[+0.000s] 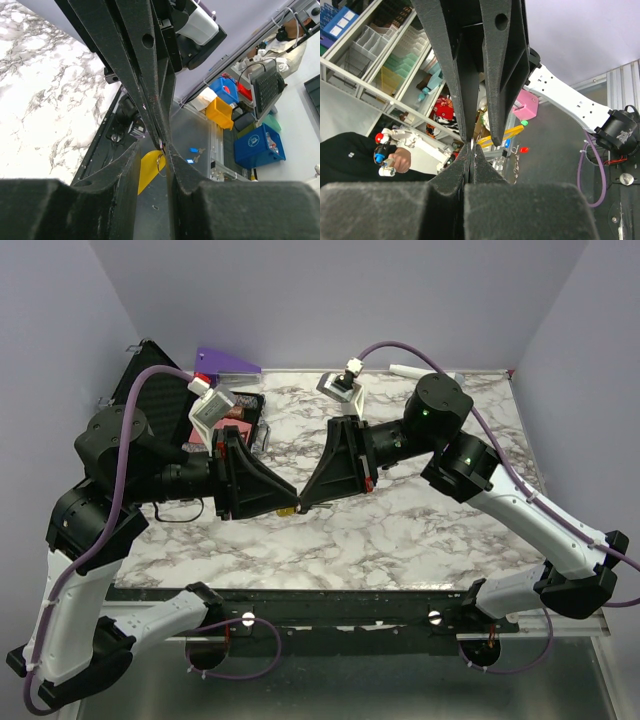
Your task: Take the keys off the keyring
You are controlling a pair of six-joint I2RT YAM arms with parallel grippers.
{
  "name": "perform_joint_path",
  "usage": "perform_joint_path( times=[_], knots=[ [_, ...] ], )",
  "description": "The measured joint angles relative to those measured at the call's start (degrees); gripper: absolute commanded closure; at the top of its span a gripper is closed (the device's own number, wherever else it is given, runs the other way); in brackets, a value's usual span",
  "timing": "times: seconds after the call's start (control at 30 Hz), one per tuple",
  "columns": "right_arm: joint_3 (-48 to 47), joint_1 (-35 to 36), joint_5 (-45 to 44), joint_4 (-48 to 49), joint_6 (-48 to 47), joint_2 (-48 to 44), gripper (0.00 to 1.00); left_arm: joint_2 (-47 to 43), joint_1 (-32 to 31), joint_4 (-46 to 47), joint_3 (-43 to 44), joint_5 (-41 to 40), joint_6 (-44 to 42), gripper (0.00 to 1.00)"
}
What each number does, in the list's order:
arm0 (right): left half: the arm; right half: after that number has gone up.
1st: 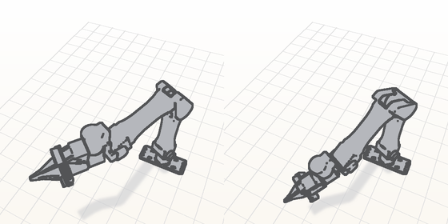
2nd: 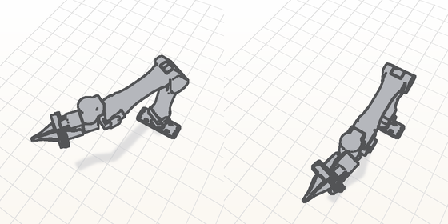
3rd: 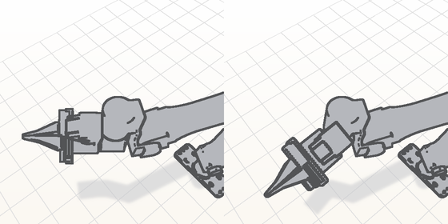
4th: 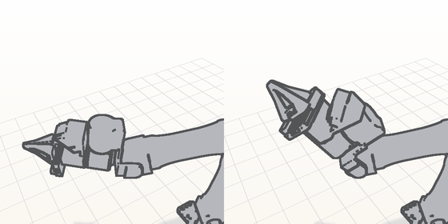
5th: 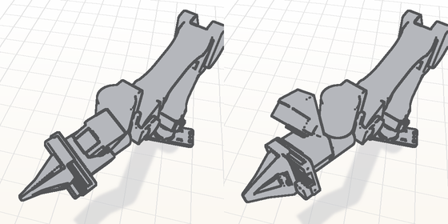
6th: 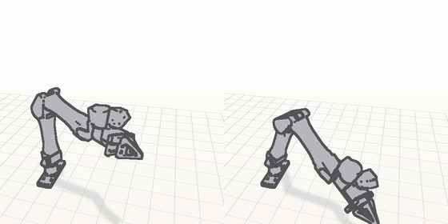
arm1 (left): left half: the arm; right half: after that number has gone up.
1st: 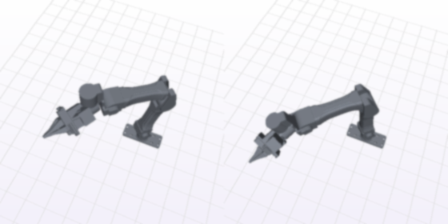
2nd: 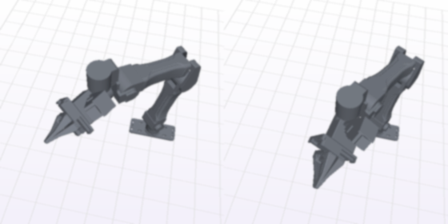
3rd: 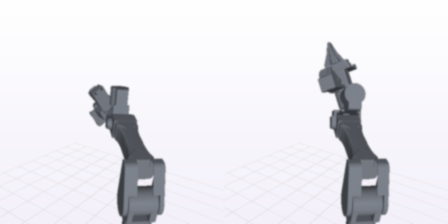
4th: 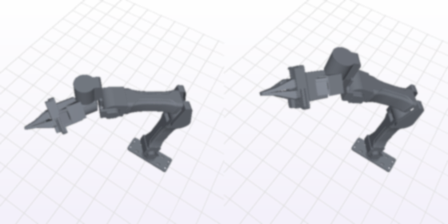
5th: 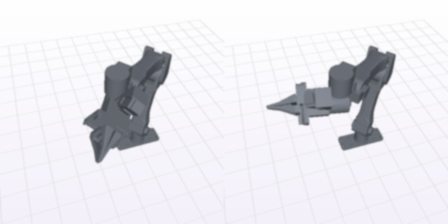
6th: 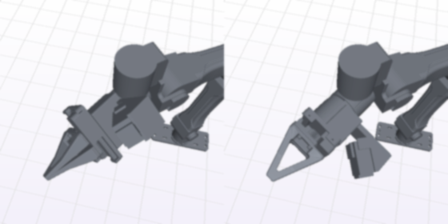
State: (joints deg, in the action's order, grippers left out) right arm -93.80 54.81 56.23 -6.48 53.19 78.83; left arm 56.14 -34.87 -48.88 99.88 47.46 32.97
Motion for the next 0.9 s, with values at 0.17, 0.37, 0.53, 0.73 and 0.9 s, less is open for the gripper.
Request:
perform_joint_path(
  times=[0.17,0.37,0.53,0.73,0.9],
  knots=[
    [0.0,0.0,-0.02,-0.5,-0.63,-0.07,0.99,0.0,0.17,0.35,0.0,0.83,0.11,0.72],
    [0.0,0.0,-0.09,-1.14,-1.44,-0.37,0.99,-0.07,0.48,0.39,-0.04,2.4,0.04,0.66],
    [0.0,0.0,-0.09,-1.2,-1.81,-0.42,0.99,-0.44,1.01,0.33,-0.59,3.04,-0.09,0.59],
    [0.0,0.0,-0.11,-1.31,-1.86,-0.39,0.99,-0.48,1.18,0.31,-1.31,3.72,-0.17,0.62],
    [0.0,0.0,-0.15,-1.31,-1.88,-0.39,0.99,-0.48,1.2,0.31,-1.36,4.37,-0.17,0.69]
  ],
)
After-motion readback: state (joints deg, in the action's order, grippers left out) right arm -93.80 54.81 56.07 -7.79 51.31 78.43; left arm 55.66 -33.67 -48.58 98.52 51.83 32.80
